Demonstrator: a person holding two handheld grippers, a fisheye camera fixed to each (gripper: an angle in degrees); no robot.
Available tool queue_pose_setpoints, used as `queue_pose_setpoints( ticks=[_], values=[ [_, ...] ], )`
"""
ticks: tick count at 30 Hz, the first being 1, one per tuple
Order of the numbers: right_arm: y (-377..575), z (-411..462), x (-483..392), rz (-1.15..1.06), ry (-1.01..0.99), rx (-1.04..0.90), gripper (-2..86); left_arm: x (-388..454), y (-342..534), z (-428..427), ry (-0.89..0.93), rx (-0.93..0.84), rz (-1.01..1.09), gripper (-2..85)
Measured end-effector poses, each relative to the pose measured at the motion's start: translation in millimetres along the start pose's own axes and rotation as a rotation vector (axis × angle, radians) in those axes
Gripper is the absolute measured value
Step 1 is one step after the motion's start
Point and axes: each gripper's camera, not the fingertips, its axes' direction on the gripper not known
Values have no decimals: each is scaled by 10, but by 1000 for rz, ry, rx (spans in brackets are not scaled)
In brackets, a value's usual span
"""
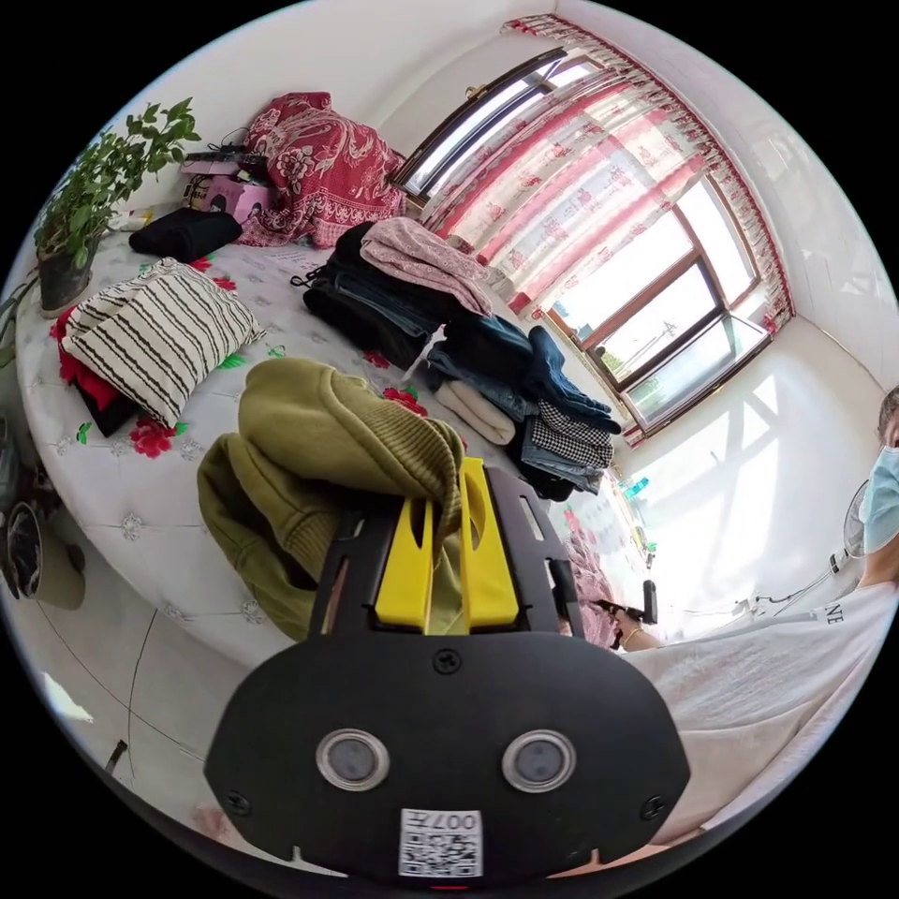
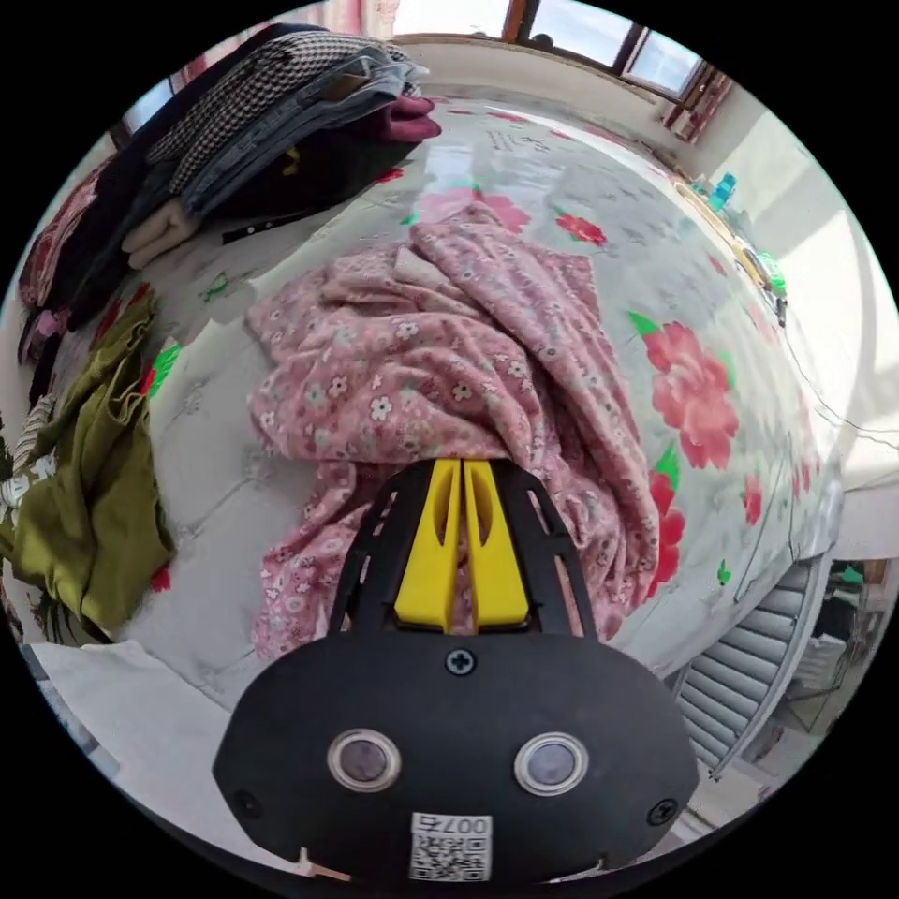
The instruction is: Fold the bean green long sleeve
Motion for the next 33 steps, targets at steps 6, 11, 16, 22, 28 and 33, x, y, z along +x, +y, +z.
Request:
queue_pose_setpoints(
  ticks=[6, 11, 16, 22, 28, 33],
  values=[
    [72, -750, 1707, 724, 145, 226, 0, 386, 22, 214, -49, -60, 45, 39],
    [90, -1069, 573, 327, -225, 431, 11, 600, -27, 578, -15, -130, 92, 41],
    [-85, -1083, -1782, -304, -559, 339, 37, 777, -128, 869, 73, -206, 187, 41],
    [106, -1466, -4320, -944, -713, 280, 61, 934, -88, 836, 74, -269, 325, 44],
    [323, -1195, -5804, -1165, -555, 117, 61, 490, 127, 366, -20, -94, 155, 95],
    [421, -762, -6083, -1071, -435, -35, 40, 41, 376, -2, -210, -85, -52, 128]
  ],
)
